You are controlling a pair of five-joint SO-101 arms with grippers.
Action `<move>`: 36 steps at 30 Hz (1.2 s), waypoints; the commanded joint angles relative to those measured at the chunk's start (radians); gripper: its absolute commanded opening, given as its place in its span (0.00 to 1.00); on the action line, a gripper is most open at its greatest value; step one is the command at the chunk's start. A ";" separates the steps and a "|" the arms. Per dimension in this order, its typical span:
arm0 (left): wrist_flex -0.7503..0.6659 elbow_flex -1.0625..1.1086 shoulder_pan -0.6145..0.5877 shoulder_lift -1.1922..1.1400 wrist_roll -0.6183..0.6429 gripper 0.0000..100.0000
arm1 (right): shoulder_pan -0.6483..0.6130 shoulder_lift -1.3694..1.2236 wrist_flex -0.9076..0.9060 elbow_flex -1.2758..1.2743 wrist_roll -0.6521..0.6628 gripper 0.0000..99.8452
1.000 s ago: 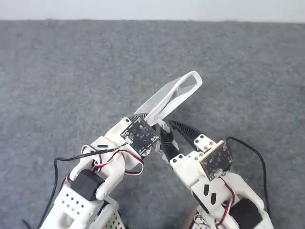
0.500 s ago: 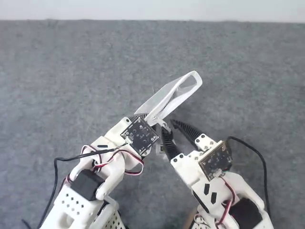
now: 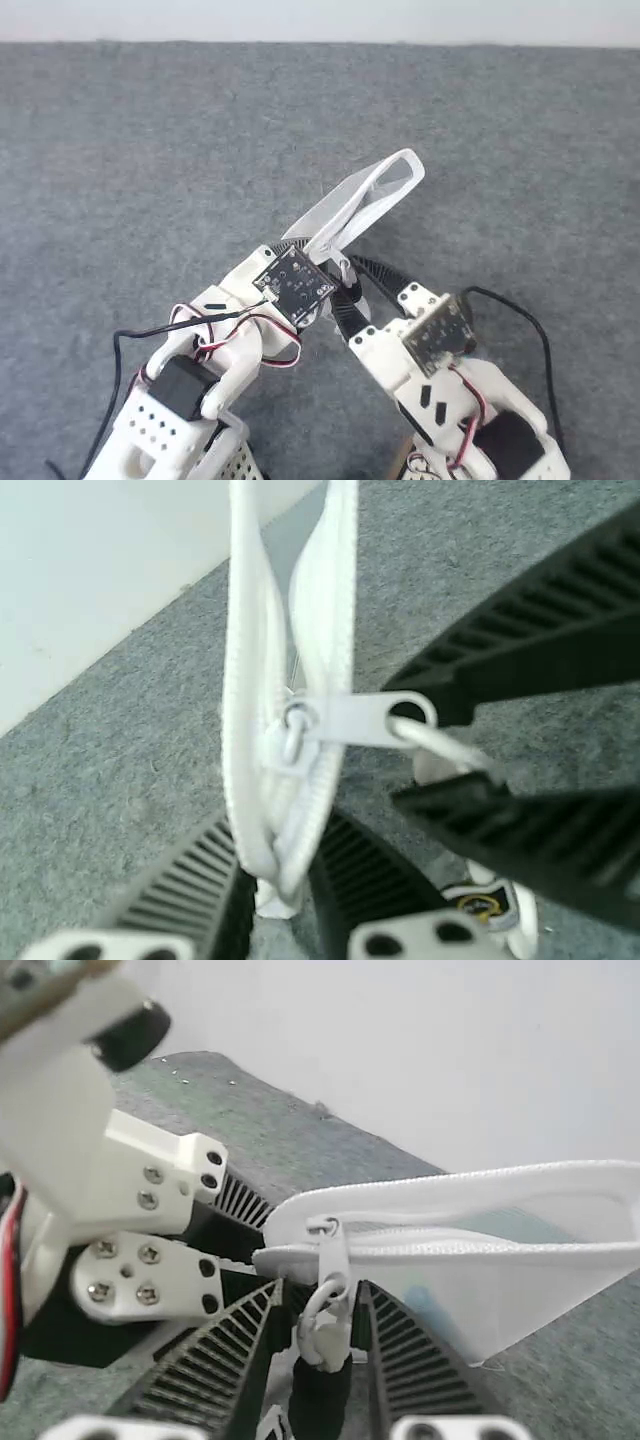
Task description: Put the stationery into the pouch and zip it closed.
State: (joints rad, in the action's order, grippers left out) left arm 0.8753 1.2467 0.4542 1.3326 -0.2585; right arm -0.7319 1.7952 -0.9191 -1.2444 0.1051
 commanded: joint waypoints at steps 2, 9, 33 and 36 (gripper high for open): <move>0.020 0.005 -0.015 0.008 -0.005 0.01 | 0.030 -0.120 0.085 0.015 0.009 0.06; 0.020 0.005 -0.017 0.008 -0.005 0.01 | 0.084 -0.004 0.081 0.015 0.012 0.01; 0.032 0.016 -0.014 0.008 -0.008 0.01 | 0.371 -0.012 0.266 0.006 -0.106 0.01; 0.032 0.015 -0.014 0.008 -0.008 0.01 | 0.381 -0.012 0.277 0.000 -0.106 0.01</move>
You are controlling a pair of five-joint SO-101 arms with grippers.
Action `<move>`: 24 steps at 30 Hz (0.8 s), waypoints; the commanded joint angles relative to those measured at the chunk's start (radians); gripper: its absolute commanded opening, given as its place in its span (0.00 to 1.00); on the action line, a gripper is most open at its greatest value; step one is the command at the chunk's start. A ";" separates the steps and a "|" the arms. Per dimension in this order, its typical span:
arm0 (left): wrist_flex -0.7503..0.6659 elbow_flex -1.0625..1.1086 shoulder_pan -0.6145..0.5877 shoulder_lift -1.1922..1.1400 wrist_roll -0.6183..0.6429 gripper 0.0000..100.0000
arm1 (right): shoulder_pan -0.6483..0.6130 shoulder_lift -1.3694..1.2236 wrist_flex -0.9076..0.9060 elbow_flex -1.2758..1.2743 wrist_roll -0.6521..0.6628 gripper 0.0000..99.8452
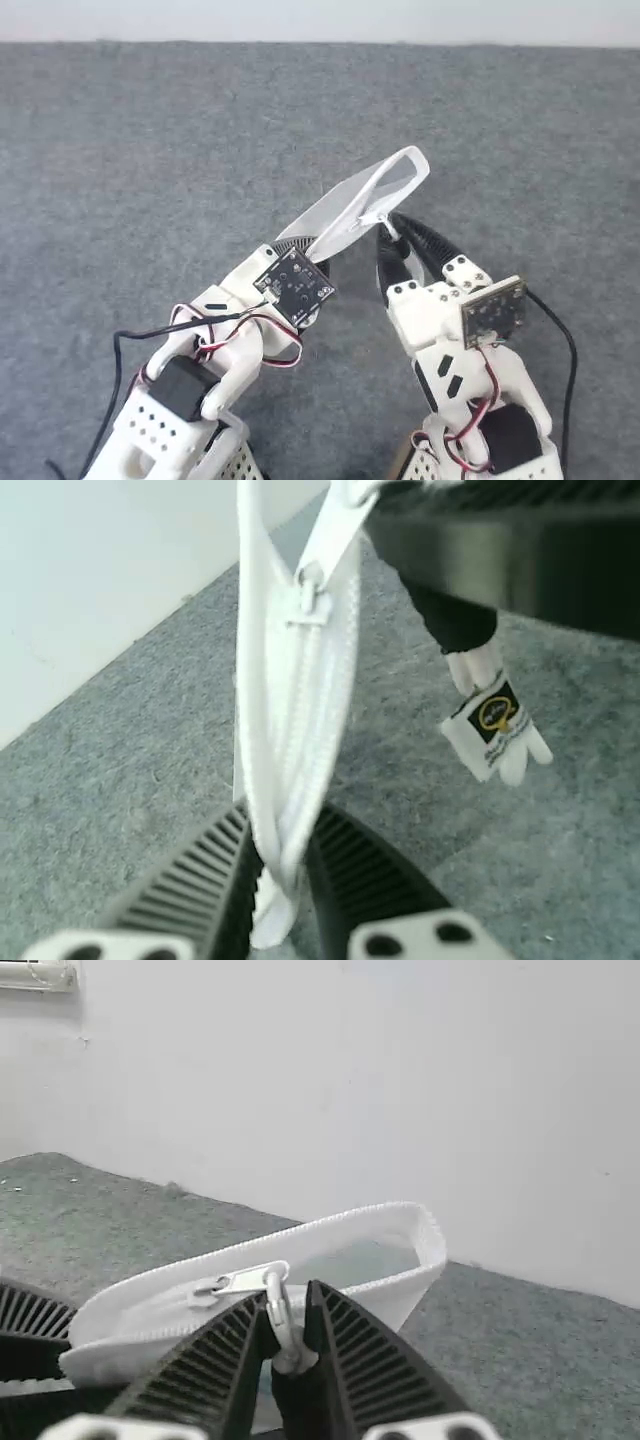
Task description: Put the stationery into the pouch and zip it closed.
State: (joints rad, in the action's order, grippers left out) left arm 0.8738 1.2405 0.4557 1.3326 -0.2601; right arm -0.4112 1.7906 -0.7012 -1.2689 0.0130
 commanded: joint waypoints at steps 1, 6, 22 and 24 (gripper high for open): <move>0.034 0.021 -0.015 0.008 -0.006 0.01 | 0.062 -0.007 0.059 0.025 -0.014 0.01; 0.034 0.021 -0.017 0.008 -0.006 0.01 | 0.099 -0.007 0.082 0.023 -0.008 0.01; 0.034 0.016 -0.023 0.008 -0.005 0.01 | 0.176 -0.295 0.222 0.066 -0.014 0.01; 0.034 0.016 -0.023 0.008 -0.005 0.01 | 0.185 -0.317 0.229 0.071 -0.014 0.01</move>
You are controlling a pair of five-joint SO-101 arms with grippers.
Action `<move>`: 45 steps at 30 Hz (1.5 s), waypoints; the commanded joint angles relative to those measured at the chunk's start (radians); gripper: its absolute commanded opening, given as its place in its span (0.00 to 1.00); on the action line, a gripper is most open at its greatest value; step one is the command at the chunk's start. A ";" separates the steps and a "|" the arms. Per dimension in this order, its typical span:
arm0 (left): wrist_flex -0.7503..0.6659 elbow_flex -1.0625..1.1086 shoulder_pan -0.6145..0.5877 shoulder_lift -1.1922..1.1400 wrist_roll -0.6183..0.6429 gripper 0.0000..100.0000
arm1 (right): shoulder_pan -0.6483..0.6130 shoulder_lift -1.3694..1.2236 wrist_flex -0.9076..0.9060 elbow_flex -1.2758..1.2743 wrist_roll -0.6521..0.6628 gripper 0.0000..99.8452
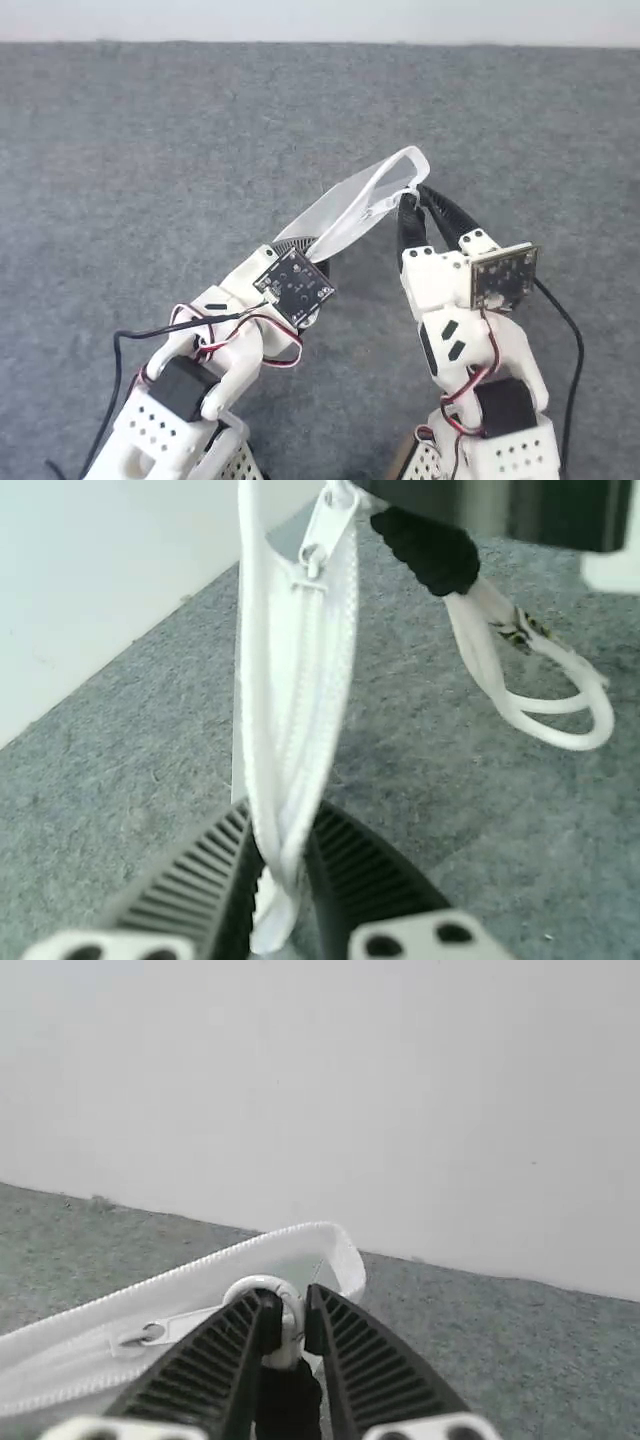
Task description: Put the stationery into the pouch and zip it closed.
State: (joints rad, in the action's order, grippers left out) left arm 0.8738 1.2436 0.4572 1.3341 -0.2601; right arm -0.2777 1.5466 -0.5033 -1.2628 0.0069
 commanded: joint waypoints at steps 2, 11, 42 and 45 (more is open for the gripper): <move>0.034 0.013 -0.025 0.006 -0.005 0.01 | 0.074 -0.084 0.047 0.066 -0.009 0.01; 0.034 0.013 -0.025 0.006 -0.006 0.01 | 0.134 -0.096 0.088 0.066 -0.052 0.01; 0.035 0.013 -0.025 0.006 -0.009 0.01 | 0.372 -0.591 0.225 0.285 -0.219 0.01; 0.035 0.013 -0.025 0.006 -0.009 0.01 | 0.367 -0.587 0.222 0.282 -0.218 0.01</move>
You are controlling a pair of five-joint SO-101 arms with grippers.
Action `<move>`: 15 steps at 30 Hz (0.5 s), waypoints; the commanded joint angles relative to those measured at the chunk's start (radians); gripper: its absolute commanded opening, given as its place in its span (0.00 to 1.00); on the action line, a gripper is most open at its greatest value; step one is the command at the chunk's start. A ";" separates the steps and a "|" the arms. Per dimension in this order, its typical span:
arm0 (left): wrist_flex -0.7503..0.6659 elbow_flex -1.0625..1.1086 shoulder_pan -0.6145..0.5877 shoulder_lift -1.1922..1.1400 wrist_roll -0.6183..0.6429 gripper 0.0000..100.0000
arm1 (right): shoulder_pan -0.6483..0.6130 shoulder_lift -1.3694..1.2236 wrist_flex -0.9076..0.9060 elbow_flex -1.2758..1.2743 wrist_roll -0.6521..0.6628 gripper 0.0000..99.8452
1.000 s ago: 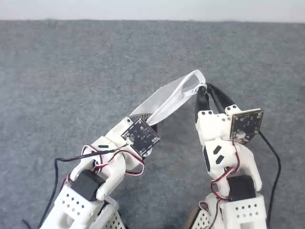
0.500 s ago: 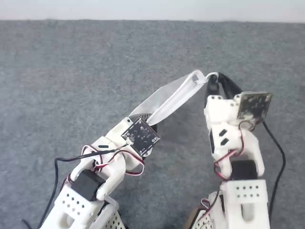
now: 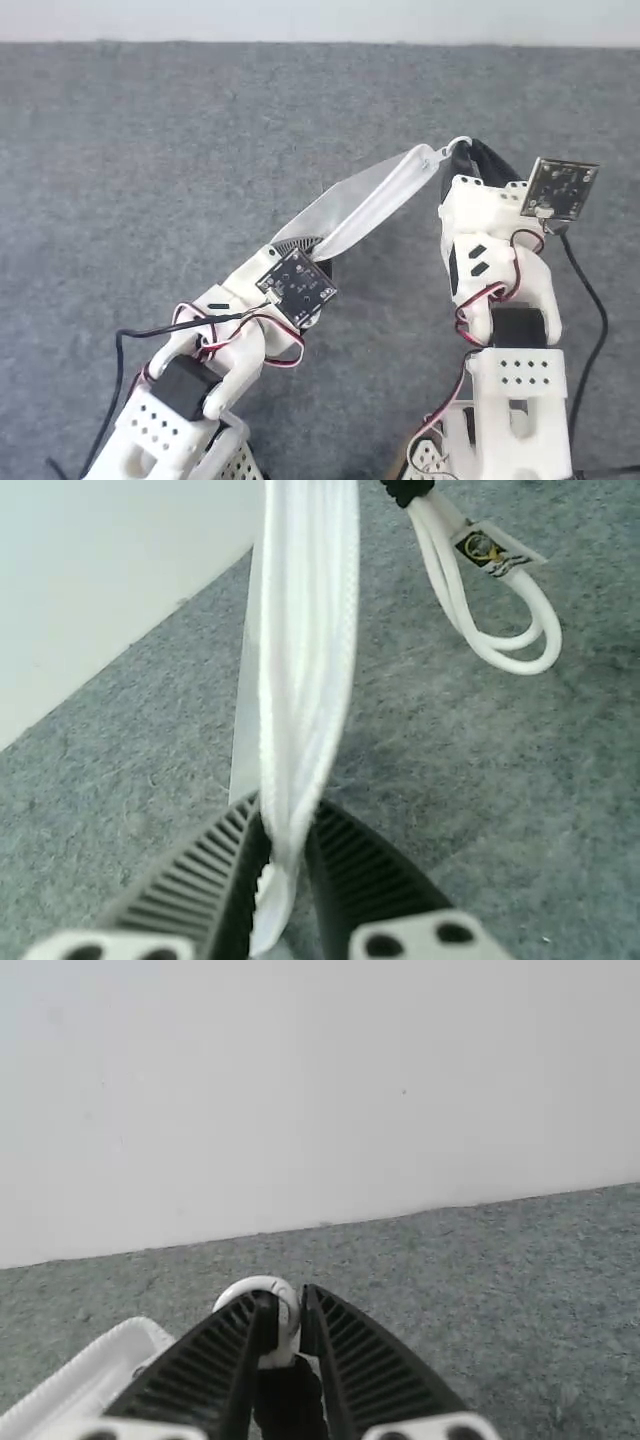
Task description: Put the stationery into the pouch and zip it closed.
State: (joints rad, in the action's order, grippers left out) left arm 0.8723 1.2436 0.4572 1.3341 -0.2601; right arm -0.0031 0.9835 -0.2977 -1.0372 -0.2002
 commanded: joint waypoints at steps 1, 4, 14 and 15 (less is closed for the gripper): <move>0.037 0.013 -0.025 0.006 -0.009 0.01 | 0.093 -0.024 0.016 0.055 -0.011 0.01; 0.034 0.013 -0.025 0.006 -0.006 0.01 | 0.091 -0.022 0.016 0.055 -0.008 0.01; 0.031 0.013 -0.021 0.006 -0.005 0.01 | 0.012 0.099 -0.297 0.115 -0.006 0.20; 0.031 0.013 -0.023 0.006 -0.005 0.02 | 0.008 0.131 -0.318 0.114 -0.006 0.19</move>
State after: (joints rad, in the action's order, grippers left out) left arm 0.8723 1.2497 0.4572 1.3341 -0.2601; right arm -0.0061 1.0249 -0.5094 -0.9728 -0.2033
